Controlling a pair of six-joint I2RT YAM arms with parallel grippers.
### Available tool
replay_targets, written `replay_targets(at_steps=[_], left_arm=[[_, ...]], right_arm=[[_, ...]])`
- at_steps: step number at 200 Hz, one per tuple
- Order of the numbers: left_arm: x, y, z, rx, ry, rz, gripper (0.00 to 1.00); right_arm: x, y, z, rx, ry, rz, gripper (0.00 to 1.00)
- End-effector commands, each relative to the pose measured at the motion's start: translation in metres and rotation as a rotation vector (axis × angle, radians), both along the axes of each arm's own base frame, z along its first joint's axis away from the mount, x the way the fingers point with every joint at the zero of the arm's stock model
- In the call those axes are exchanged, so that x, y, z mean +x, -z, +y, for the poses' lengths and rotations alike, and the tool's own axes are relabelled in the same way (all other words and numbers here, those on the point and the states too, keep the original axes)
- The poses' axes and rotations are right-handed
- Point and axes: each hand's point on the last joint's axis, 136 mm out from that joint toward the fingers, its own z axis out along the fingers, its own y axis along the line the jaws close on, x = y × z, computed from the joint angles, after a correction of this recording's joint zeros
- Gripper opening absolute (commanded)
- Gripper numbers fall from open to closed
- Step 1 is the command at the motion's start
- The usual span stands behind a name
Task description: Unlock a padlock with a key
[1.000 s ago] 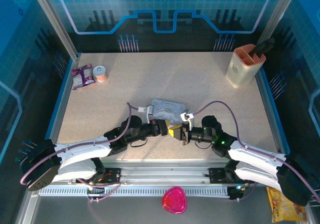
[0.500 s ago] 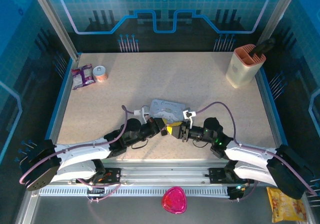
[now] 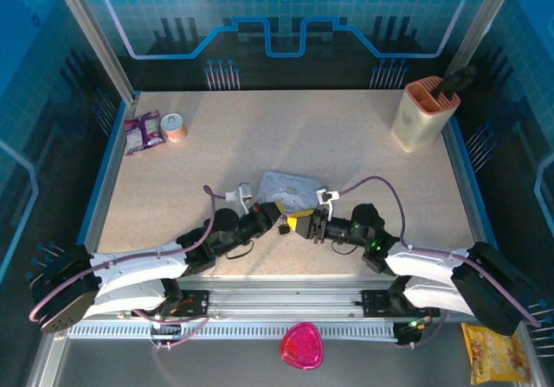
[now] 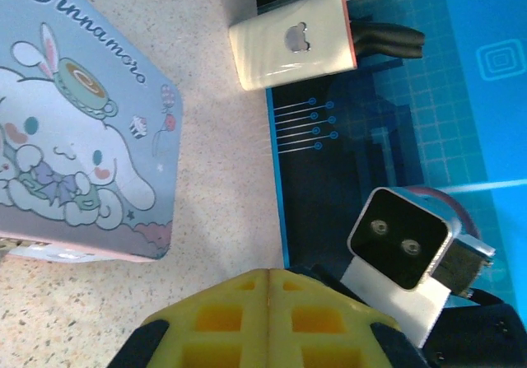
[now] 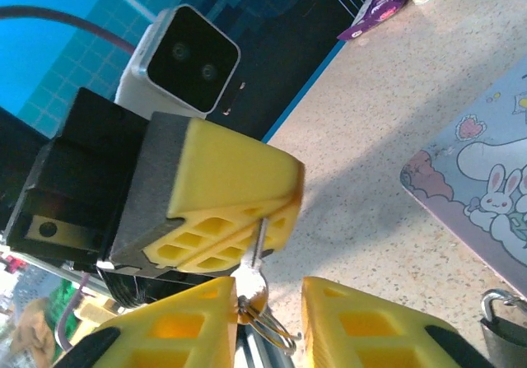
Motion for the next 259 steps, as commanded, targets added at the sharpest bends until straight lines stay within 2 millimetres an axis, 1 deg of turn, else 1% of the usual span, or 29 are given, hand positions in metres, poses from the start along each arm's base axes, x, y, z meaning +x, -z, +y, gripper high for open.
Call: replay_targets(at_steps=[1,28,39,60,79,114,146,163,198,228,259], left_arm=[[0.001,-0.023,0.000,-0.053,-0.010,-0.102,0.00],[0.001,-0.033,-0.005,-0.069,0.009,-0.143,0.00],[0.001,-0.033,-0.005,-0.067,0.009,-0.147,0.00],[0.002,-0.033,-0.003,-0.070,-0.003,-0.153,0.00],[0.003,-0.033,-0.003,-0.069,-0.010,-0.157,0.00],[0.005,-0.033,0.001,-0.065,-0.033,-0.165,0.00],[0.009,-0.038,0.006,-0.070,-0.069,-0.184,0.00],[0.010,-0.042,0.008,-0.071,-0.080,-0.196,0.00],[0.012,-0.042,0.009,-0.067,-0.092,-0.199,0.00],[0.012,-0.040,0.008,-0.070,-0.091,-0.198,0.00],[0.012,-0.038,0.008,-0.081,-0.094,-0.200,0.00]], right_arm=[[0.005,-0.015,-0.001,0.093,0.017,0.023,0.29],[0.005,-0.027,0.003,0.176,-0.003,0.055,0.29],[0.005,-0.033,0.004,0.211,-0.011,0.060,0.28],[0.005,-0.037,0.007,0.256,-0.024,0.074,0.23],[0.007,-0.033,0.009,0.264,-0.016,0.091,0.22],[0.006,-0.034,0.011,0.264,-0.009,0.088,0.23],[0.007,-0.030,0.010,0.266,0.007,0.106,0.24],[0.006,-0.031,0.012,0.269,0.008,0.105,0.24],[0.004,-0.039,0.014,0.288,0.002,0.101,0.21],[0.005,-0.041,0.013,0.295,0.011,0.100,0.15],[0.006,-0.042,0.012,0.302,0.019,0.103,0.14]])
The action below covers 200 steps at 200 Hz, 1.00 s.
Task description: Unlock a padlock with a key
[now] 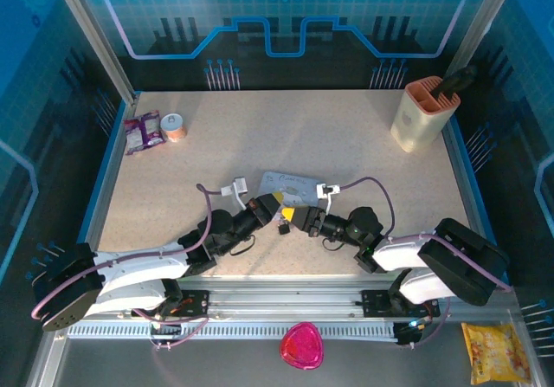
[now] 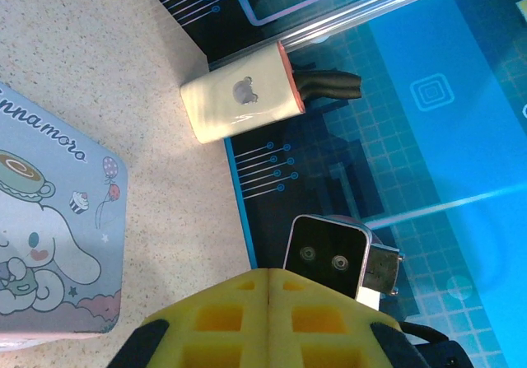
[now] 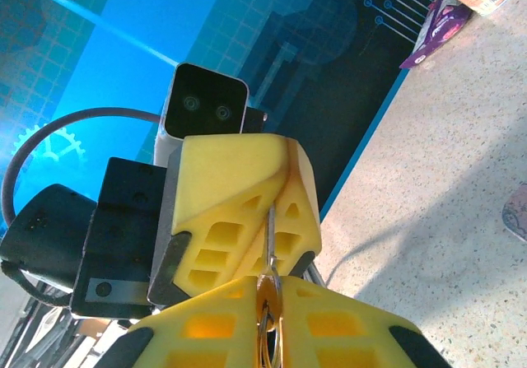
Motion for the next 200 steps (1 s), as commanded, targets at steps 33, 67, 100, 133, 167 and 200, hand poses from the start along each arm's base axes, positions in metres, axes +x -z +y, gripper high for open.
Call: replay_targets(at_steps=[33,67,100,133,167,200], left_arm=[[-0.002,-0.004,-0.001,-0.024,-0.019,-0.054,0.00],[-0.002,0.009,0.001,0.040,-0.025,-0.023,0.16],[-0.003,0.027,0.016,0.171,-0.067,0.039,0.43],[-0.005,0.034,0.030,0.398,-0.063,0.036,0.55],[-0.010,0.050,0.032,0.619,0.013,0.046,0.58],[-0.020,0.078,0.024,0.768,0.135,0.095,0.58]], right_arm=[[0.007,-0.012,-0.009,0.052,0.072,-0.002,0.06],[0.015,0.012,-0.013,-0.074,0.110,0.064,0.00],[0.015,0.029,-0.028,-0.277,0.160,0.058,0.00],[0.009,0.037,-0.048,-0.461,0.164,0.038,0.00],[-0.002,0.053,-0.067,-0.647,0.142,0.031,0.00],[-0.012,0.063,-0.077,-0.757,0.112,0.019,0.00]])
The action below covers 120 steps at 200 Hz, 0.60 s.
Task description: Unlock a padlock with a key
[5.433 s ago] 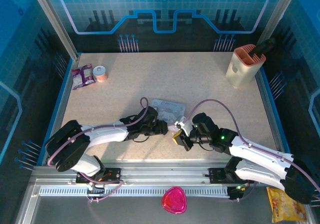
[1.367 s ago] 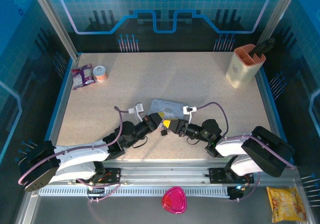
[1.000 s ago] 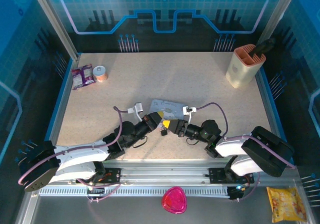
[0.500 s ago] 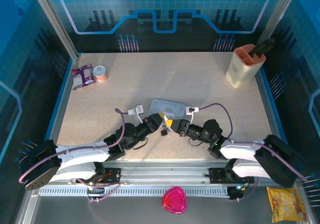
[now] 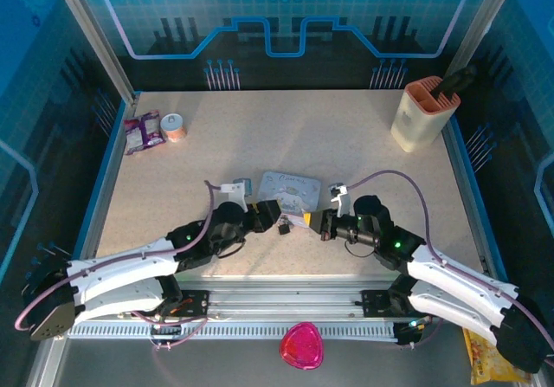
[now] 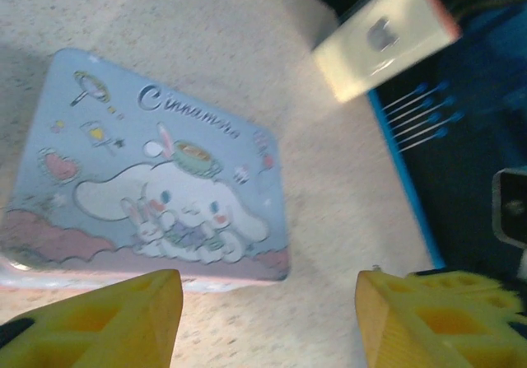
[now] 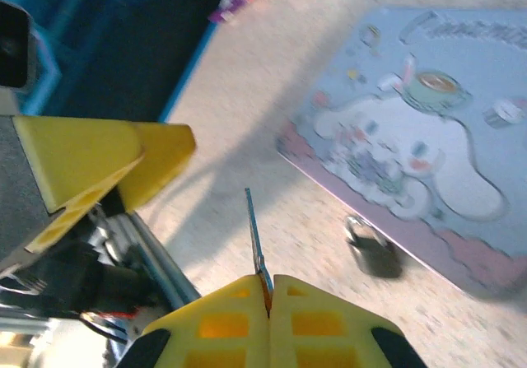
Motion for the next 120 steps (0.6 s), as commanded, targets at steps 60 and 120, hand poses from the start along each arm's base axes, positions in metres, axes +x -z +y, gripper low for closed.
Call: replay_targets(at_steps=[60,120], left_arm=[[-0.026,0.090,-0.018,0.330,0.241,0.225,0.56],[-0.012,0.120,-0.028,0.396,0.217,0.250,0.57]], right_arm=[[-0.018,0.051,-0.010,-0.258,-0.051,0.043,0.00],[-0.009,0.071,-0.011,-0.323,-0.015,0.056,0.00]])
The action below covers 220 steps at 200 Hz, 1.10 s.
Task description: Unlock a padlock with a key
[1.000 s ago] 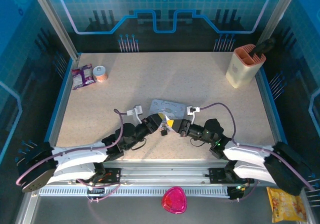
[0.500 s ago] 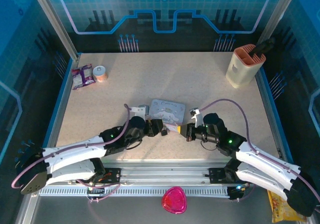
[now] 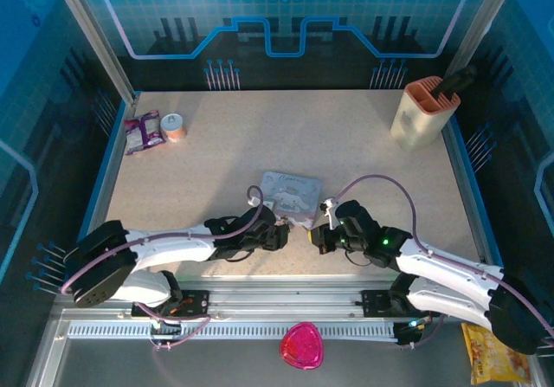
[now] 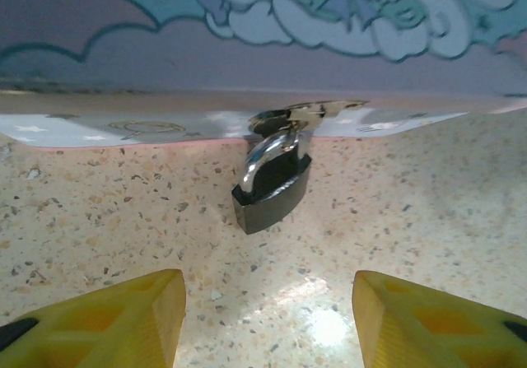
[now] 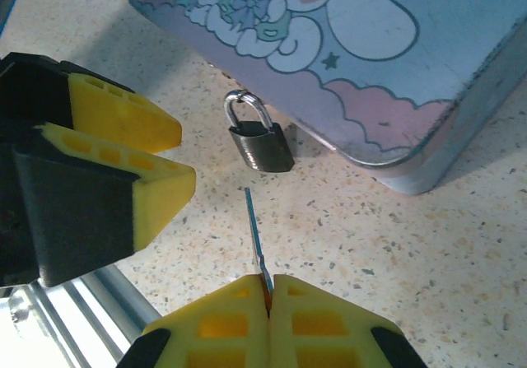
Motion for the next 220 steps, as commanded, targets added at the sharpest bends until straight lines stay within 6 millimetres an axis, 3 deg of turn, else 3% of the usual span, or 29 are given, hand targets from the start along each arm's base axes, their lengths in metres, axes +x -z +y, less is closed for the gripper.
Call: replay_targets(at_steps=[1,42,124,159,196,220], left_arm=[[0.012,-0.003,-0.013,-0.002,0.008,-0.018,0.57],[0.026,0.007,-0.018,0.028,-0.046,-0.030,0.57],[0.049,0.015,-0.019,0.115,-0.151,-0.040,0.57],[0.050,0.018,-0.010,0.160,-0.183,-0.041,0.44],[0.047,0.019,0.001,0.192,-0.185,-0.052,0.47],[0.047,0.020,-0.003,0.179,-0.164,-0.052,0.50]], right_arm=[[0.006,0.001,-0.001,-0.023,0.014,-0.039,0.00],[0.007,0.010,-0.002,-0.040,0.026,-0.025,0.00],[0.008,0.004,-0.008,-0.020,0.042,-0.052,0.00],[0.011,0.006,-0.011,-0.024,0.053,-0.048,0.00],[0.016,0.004,-0.013,-0.027,0.057,-0.049,0.00],[0.017,0.003,-0.011,-0.023,0.053,-0.051,0.00]])
